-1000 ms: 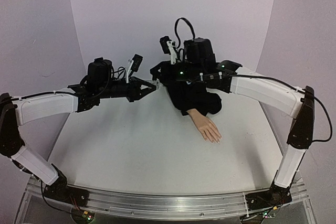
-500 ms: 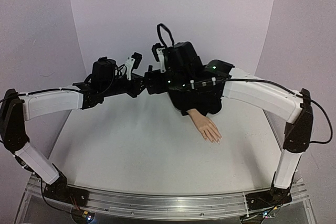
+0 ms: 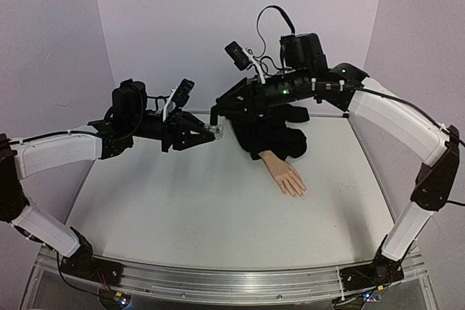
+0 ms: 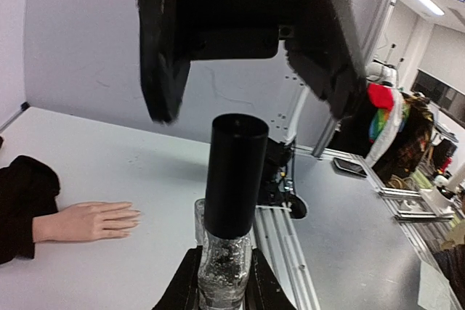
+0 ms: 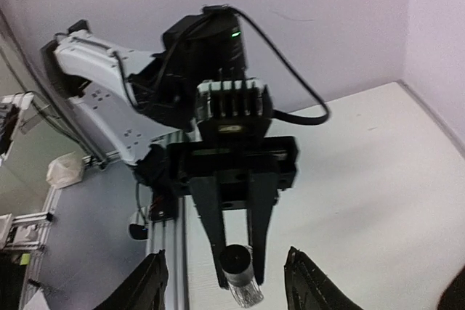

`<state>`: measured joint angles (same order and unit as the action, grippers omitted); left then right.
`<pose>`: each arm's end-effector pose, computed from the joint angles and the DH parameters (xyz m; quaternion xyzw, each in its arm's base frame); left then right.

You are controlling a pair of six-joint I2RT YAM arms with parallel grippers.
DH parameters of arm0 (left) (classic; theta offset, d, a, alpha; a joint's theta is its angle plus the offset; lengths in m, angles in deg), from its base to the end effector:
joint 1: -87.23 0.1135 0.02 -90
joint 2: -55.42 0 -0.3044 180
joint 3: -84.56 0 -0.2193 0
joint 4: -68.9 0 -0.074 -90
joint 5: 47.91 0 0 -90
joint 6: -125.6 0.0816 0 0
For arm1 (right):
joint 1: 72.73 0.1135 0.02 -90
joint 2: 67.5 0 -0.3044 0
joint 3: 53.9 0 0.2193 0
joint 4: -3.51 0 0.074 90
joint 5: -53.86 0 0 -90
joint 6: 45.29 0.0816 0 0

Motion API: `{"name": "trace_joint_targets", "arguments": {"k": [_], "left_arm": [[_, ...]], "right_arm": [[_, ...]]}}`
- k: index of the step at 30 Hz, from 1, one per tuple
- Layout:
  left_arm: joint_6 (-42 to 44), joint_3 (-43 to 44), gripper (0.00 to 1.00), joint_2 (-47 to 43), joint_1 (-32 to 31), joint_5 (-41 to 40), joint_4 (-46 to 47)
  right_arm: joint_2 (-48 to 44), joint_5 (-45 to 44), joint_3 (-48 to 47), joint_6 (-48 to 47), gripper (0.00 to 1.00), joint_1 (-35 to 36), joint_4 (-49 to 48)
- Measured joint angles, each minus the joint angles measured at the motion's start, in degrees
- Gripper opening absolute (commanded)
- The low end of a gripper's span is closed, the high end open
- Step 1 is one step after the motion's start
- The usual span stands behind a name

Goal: Paint the nails

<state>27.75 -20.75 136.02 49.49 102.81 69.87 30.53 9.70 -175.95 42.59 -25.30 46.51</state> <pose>0.1952 -0.2411 0.3814 0.4941 0.5262 -0.5694 0.3934 0.2184 0.3243 0.4616 -0.5196 0.5859 0.4986 0.3716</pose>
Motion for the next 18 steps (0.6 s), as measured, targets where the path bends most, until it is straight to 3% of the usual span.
{"name": "trace_joint_targets", "arguments": {"k": [5, 11, 18], "left_arm": [[-3.15, -0.03, 0.0, 0.02, 0.02, 6.67, 4.0], [-5.07, -0.03, 0.0, 0.15, 0.02, 8.98, 5.17], [-7.08, 0.04, 0.0, 0.04, 0.08, 4.27, 4.11]], "right_arm": [[4.03, 10.09, -2.33, -0.06, 0.31, 0.39, 0.38], [6.13, 14.8, -3.1, 0.4, 0.01, 0.38, -0.01], [6.43, 11.67, -2.71, -0.39, 0.0, -0.09, -1.8]]}}
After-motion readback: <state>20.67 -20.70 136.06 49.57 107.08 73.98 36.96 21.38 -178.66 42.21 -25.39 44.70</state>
